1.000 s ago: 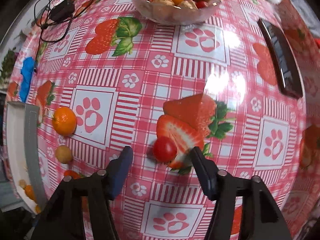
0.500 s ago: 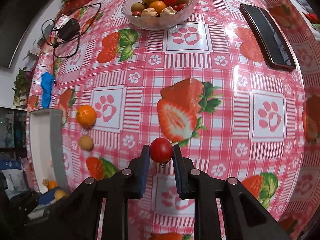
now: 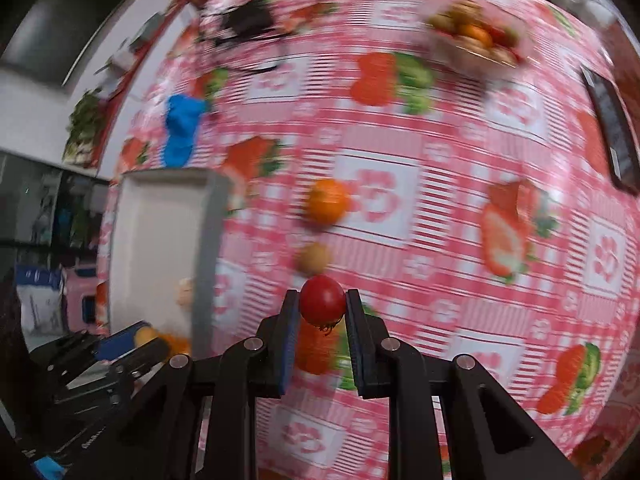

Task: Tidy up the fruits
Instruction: 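Carry the kiwi in the left tool while the right tool carries the tomato over the tray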

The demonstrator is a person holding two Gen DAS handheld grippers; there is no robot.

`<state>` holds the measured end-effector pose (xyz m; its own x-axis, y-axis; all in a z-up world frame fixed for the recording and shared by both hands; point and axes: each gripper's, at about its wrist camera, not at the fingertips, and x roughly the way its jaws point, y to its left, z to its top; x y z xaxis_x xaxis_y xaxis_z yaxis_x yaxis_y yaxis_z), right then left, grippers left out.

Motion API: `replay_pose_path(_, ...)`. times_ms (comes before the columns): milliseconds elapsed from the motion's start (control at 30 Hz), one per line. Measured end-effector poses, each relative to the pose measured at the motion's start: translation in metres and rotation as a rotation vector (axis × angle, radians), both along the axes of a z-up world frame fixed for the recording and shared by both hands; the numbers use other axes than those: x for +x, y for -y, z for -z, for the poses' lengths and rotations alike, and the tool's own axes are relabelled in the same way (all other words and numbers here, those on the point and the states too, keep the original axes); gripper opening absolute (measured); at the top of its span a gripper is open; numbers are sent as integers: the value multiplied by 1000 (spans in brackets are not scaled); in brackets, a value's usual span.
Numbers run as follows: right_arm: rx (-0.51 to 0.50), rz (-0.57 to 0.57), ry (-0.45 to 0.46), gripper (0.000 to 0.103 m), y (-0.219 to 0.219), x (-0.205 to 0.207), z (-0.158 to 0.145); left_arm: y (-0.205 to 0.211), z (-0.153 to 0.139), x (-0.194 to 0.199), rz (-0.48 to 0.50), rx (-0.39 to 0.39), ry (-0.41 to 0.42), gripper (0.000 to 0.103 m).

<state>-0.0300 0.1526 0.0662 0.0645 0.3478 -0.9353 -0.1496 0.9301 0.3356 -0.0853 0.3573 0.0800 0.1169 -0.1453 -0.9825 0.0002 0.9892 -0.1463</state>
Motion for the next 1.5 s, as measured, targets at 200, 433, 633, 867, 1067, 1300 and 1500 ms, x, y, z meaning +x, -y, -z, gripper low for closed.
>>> replay_pose_path(200, 23, -82, 8, 24, -56, -2, -6, -31, 4, -3, -47, 11, -6, 29)
replay_pose_path(433, 23, -159, 5, 24, -106, -7, -6, -59, 14, -6, -82, 22, -24, 29)
replay_pose_path(633, 18, -199, -8, 24, -135, -9, -1, -73, 23, -9, -93, 29, -42, 29)
replay_pose_path(867, 10, -228, -41, 24, -158, -13, 11, -79, 32, -10, -89, 36, -63, 29)
replay_pose_path(1067, 3, -241, -72, 24, -167, -18, 23, -81, 40, -11, -82, 49, -80, 29)
replay_pose_path(1300, -6, -246, -115, 24, -174, -23, 34, -79, 42, -15, -83, 82, -75, 69)
replay_pose_path(1500, -5, -237, -105, 72, -175, -25, 33, -81, 39, -22, -88, 102, -80, 78)
